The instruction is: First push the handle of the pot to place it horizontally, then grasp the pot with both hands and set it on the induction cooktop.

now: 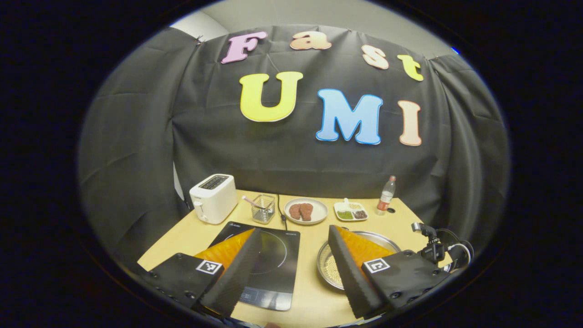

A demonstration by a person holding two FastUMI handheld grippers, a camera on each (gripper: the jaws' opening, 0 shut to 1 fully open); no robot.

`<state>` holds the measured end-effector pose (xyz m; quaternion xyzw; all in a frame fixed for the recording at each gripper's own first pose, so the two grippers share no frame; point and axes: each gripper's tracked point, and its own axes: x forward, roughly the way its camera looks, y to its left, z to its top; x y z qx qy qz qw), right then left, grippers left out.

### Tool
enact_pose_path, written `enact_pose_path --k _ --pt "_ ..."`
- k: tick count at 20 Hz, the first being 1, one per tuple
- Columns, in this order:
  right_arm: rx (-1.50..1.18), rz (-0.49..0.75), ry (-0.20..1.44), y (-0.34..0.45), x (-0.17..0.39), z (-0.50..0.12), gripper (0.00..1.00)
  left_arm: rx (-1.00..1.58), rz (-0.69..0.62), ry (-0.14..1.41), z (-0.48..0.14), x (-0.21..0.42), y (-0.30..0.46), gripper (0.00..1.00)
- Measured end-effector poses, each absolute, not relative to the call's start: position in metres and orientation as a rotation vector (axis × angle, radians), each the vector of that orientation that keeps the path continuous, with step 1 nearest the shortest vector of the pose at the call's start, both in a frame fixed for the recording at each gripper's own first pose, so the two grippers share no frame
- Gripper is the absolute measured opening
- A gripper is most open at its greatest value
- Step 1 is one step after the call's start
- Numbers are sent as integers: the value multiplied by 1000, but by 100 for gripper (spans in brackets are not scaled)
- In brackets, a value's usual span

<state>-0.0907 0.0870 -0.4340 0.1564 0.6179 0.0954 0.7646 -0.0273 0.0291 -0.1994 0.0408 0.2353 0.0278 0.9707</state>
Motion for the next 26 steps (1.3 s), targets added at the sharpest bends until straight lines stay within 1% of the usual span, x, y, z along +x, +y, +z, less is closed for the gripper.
enact_pose_path --k 5,7,8,10,16,17,18,24,25,26 --pt "320 193 1352 66 -90 -436 0 88 35 472 -200 -21 10 95" --pt "313 188 1356 58 -89 -437 0 92 27 471 -201 -20 3 97" --pt "306 185 1359 52 -88 -437 0 94 25 470 -200 -19 -1 95" --pt "288 179 1361 41 -87 -438 0 97 21 472 -202 -18 -7 97" --pt "223 150 1366 3 -79 -444 0 103 8 484 -209 -15 -27 95" --pt "208 146 1365 -4 -76 -444 0 106 6 486 -210 -14 -31 99" --pt "195 141 1365 -11 -73 -445 0 109 4 489 -211 -12 -34 95" --pt "180 95 1377 -49 -62 -453 1 128 4 499 -211 -13 -48 95" --pt "178 90 1376 -53 -59 -454 3 132 5 499 -212 -13 -49 95" --pt "177 86 1377 -57 -57 -455 4 131 5 501 -213 -13 -50 95"
